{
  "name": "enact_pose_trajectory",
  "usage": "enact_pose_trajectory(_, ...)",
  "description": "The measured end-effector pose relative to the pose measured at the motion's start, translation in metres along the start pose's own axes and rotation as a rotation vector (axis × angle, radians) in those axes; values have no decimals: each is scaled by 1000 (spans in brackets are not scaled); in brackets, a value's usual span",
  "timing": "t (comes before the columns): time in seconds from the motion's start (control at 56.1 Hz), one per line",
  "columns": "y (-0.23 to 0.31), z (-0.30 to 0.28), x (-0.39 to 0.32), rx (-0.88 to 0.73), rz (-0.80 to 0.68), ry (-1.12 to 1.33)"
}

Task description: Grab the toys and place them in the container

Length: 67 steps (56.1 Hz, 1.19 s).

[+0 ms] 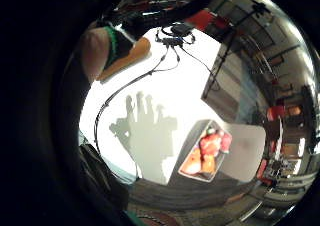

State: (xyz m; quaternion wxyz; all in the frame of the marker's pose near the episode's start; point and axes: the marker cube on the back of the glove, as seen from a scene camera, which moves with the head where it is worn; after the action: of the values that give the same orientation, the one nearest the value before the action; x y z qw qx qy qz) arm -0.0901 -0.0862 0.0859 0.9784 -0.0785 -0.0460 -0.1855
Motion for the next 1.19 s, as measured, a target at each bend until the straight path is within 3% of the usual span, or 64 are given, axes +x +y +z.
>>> enact_pose_trajectory(0.143, -63, 46, -14, 11, -141, 13)
enact_pose_trajectory(0.268, -134, 92, -18, -123, -192, 44)
enact_pose_trajectory(0.357, -157, 138, -28, -173, -221, 121)
enact_pose_trajectory(0.571, -184, 163, -61, 241, -284, 44)
enact_pose_trajectory(0.66, -185, 159, -69, 319, -278, 11)
enact_pose_trajectory(0.82, -181, 140, -75, 341, -269, -21)
enact_pose_trajectory(0.981, -170, 70, -97, 478, -278, -145)
enact_pose_trajectory(1.195, -173, -74, -194, 758, -592, -211)
